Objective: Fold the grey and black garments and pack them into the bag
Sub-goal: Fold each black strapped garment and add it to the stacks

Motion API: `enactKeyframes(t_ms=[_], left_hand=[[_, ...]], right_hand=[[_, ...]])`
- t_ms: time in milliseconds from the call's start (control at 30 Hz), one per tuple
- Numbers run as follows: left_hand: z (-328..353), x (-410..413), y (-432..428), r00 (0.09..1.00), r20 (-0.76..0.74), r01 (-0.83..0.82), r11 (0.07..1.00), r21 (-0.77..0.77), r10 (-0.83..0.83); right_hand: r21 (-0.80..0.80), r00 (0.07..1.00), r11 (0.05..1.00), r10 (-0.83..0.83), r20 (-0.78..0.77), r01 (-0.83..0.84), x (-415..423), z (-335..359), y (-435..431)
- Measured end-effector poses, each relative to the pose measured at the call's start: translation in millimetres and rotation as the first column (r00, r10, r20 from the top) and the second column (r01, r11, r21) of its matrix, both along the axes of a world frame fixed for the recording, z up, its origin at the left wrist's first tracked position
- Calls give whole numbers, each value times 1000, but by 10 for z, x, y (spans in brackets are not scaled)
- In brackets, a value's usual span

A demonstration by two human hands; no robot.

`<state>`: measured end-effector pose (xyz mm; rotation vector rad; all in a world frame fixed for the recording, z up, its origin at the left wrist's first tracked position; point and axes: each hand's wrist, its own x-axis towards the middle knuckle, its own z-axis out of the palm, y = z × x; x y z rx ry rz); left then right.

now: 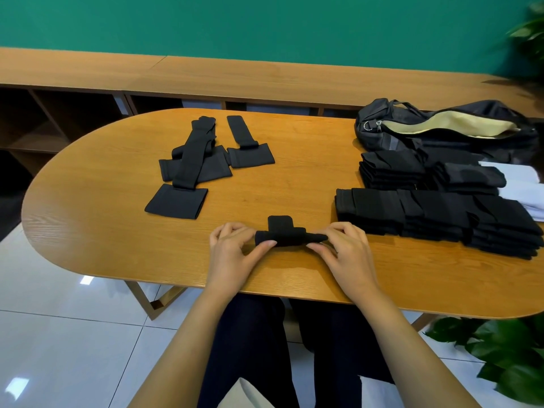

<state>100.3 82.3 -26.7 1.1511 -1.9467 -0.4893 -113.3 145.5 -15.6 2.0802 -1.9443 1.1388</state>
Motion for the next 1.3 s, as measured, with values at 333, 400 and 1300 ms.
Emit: enactKeyframes(t_ms=[333,400,1300], left_hand=[[57,-1,39,995,-73,-58,998,37,61],[54,-10,43,993,-91,-70,996,47,74],[27,-48,19,933,349,-86,996,-26,90]], right_hand=[[57,997,998,-37,74,33,-14,-51,-13],[72,997,997,-45,66,40,-24,-67,-15],[158,989,987,-3,-150,27,-9,-92,-46]])
